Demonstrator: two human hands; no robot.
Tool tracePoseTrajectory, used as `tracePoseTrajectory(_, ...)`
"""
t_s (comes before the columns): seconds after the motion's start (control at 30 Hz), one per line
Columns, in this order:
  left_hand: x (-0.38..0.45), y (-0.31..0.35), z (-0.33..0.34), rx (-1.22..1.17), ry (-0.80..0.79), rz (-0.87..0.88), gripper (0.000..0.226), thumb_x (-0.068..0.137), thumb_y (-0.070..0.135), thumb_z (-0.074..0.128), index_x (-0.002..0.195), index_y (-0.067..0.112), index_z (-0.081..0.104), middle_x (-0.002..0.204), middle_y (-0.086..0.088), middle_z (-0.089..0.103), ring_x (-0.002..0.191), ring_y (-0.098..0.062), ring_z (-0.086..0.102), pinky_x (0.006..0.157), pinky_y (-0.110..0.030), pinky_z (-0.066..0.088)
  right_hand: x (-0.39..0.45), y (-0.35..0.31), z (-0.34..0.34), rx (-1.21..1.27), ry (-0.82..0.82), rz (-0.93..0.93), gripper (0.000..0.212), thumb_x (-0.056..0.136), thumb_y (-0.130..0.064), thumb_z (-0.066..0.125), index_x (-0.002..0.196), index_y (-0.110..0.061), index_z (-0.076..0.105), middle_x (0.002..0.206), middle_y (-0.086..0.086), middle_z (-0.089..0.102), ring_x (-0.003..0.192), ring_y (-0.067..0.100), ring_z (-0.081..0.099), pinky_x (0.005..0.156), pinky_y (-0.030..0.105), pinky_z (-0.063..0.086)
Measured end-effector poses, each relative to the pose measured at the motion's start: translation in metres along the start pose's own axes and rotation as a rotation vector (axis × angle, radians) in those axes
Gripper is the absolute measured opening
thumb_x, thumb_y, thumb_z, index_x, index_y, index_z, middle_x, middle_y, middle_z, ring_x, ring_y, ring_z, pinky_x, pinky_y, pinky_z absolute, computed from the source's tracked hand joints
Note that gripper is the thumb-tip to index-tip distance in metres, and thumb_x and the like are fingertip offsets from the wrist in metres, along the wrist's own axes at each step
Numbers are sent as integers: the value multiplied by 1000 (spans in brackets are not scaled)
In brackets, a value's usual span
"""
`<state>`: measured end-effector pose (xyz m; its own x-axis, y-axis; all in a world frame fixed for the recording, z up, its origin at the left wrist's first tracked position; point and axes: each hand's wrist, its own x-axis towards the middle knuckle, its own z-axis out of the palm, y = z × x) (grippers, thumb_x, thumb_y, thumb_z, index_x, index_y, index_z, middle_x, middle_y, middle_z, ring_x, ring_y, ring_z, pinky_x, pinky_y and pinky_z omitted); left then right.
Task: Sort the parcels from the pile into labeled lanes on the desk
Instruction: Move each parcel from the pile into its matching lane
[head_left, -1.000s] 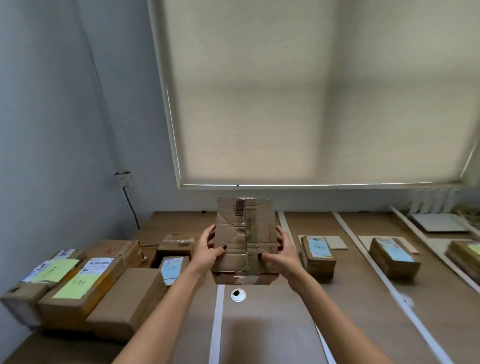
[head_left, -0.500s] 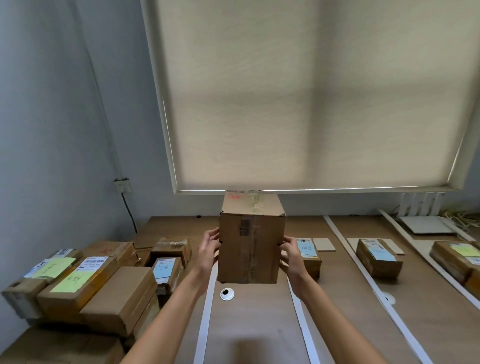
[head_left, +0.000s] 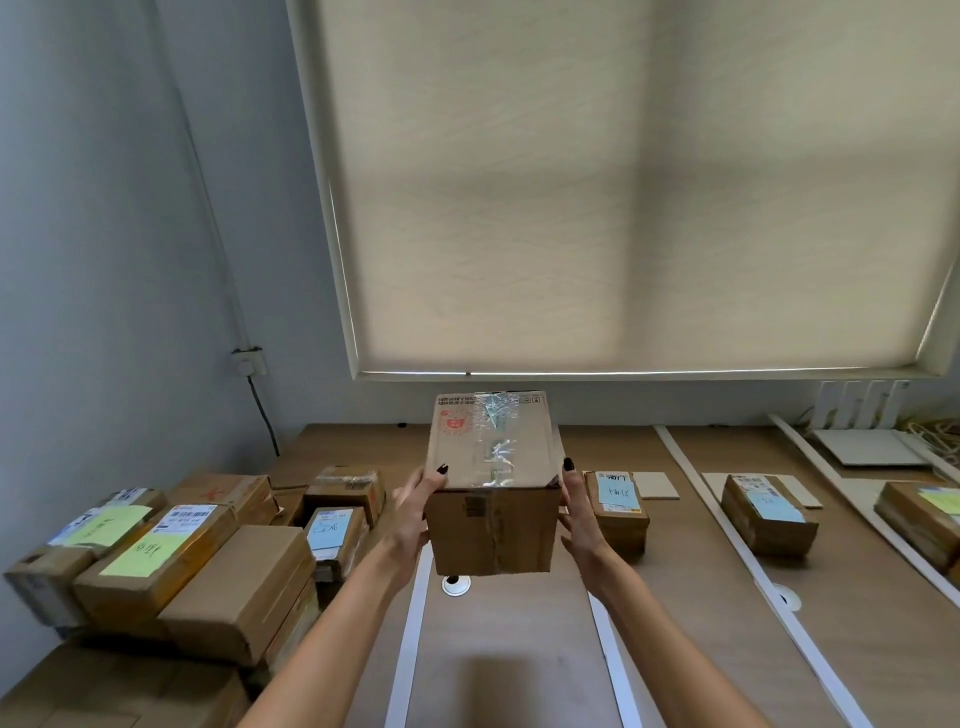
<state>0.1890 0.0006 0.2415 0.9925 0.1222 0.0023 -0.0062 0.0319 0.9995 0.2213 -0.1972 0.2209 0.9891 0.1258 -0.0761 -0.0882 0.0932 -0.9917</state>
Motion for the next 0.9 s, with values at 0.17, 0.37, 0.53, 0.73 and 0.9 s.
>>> tracePoseTrajectory(0.17,3,-5,-4,-73,-96,16,53,82,17,57,131,14,36,123,-13,57,104,-22,61,79,-28,52,4,-1,-4,-100,-113,-17,38,88,-50,42,121,-31,43,122,-2,47,108,11,40,98,34,31)
tracePoseTrajectory(0.37,5,-10,-10,-110,-74,-13,47,85,2,49,129,15,38,122,-10,57,108,-21,57,84,-32,49,5,15,-16,-113,-133,-86,89,60,-31,84,134,-32,34,119,-5,57,105,13,56,66,18,53)
tracePoseTrajectory(0.53,5,-13,-8,-133,-25,-39,50,87,62,34,117,32,60,118,-5,65,112,-22,59,99,-42,44,1,20,-18,-172,-186,-154,111,56,1,84,133,-54,25,121,-6,53,112,18,52,68,37,59)
tracePoseTrajectory(0.73,7,-19,-7,-128,-5,-20,45,94,54,30,111,32,66,106,-4,70,107,-25,59,85,-38,45,-7,16,-11,-155,-212,-132,98,43,-52,86,125,-44,33,115,-22,49,104,1,51,70,11,52)
tracePoseTrajectory(0.9,3,-20,-11,-145,-48,1,59,84,64,40,123,22,57,116,-8,67,108,-28,62,93,-45,47,-9,16,-6,-77,-230,-22,145,19,-82,72,140,-26,17,140,6,43,133,27,38,114,51,24)
